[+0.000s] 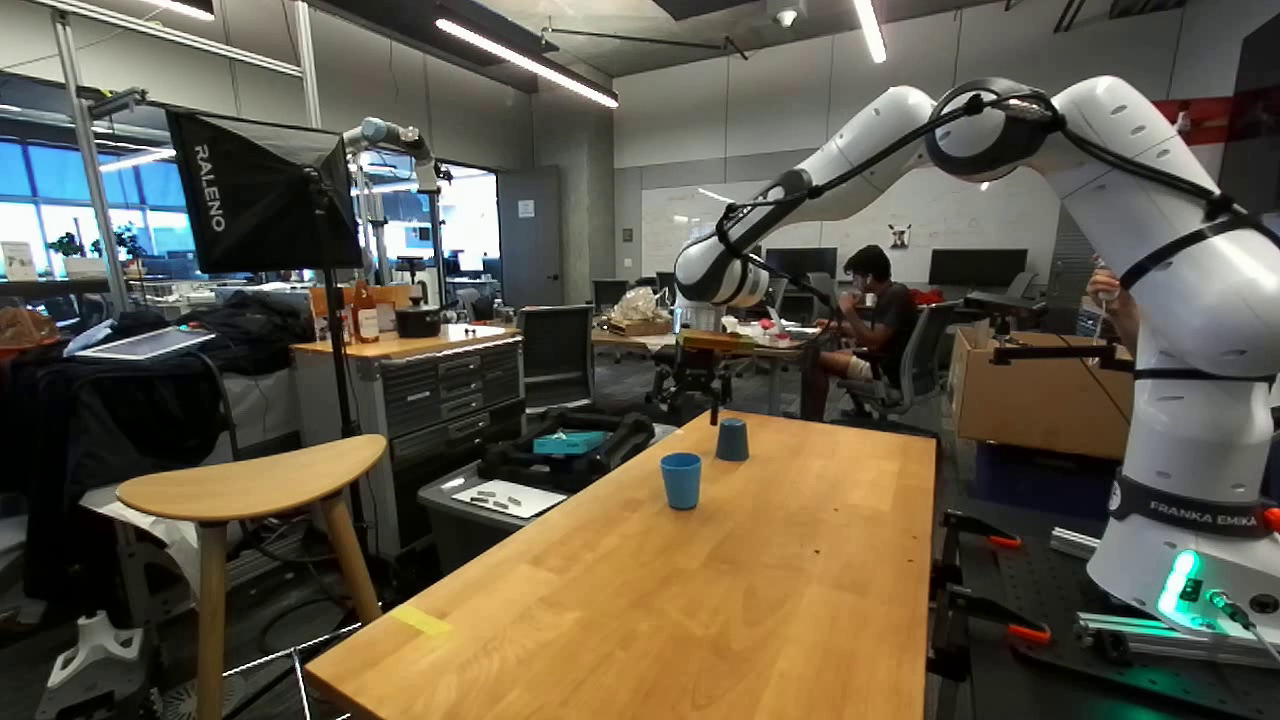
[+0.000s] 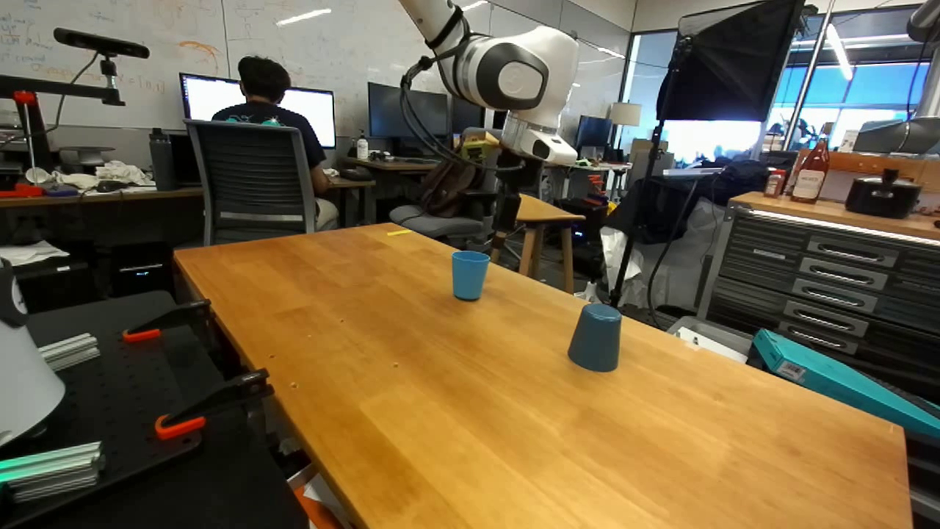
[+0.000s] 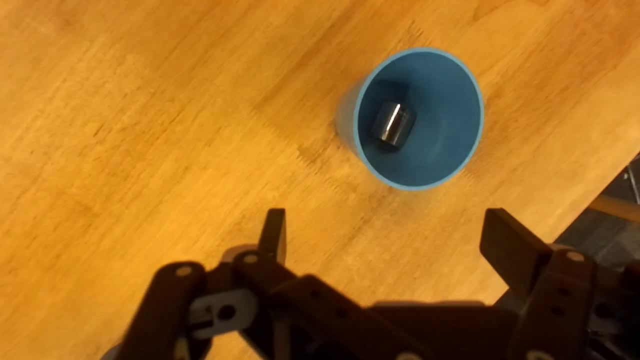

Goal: Pick up the object and put it in the light blue cup

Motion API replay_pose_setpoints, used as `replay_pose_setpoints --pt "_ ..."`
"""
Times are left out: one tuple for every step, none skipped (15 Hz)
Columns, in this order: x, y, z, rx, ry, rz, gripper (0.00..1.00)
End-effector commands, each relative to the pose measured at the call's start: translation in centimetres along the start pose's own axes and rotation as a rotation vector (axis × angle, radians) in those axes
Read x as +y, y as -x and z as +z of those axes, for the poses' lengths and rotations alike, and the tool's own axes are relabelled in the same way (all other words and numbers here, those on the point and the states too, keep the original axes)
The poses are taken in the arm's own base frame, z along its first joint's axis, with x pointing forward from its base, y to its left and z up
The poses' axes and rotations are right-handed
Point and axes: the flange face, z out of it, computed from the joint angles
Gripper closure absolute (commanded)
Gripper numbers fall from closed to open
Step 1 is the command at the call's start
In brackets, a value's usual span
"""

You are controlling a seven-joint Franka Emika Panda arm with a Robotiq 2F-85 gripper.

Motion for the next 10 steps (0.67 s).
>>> replay_pose_setpoints --pt "-0.3 -0.8 -3.5 -0.069 0.026 -0.162 0.0" --pt "-0.3 -0.9 -4.1 -0.089 0.039 -0.208 0.0" --pt "-0.3 -0.9 -4.8 -0.116 0.057 -0.257 0.0" --pt "-0.3 -1.0 -5.4 -0.126 0.069 -0.289 0.0" --pt "-0.3 -1.2 -6.1 -0.13 0.079 -0.324 0.0" --pt "-0.2 -1.3 -6.6 -0.131 0.091 -0.356 0.0" --pt "-0.4 -1.4 -7.3 -0.114 0.104 -0.384 0.0" --pt "-0.5 -1.6 -7.9 -0.101 0.113 -0.414 0.0" --pt "-0.8 -1.9 -8.5 -0.059 0.127 -0.426 0.0" --pt "-1.1 -2.3 -9.1 0.003 0.14 -0.428 0.0"
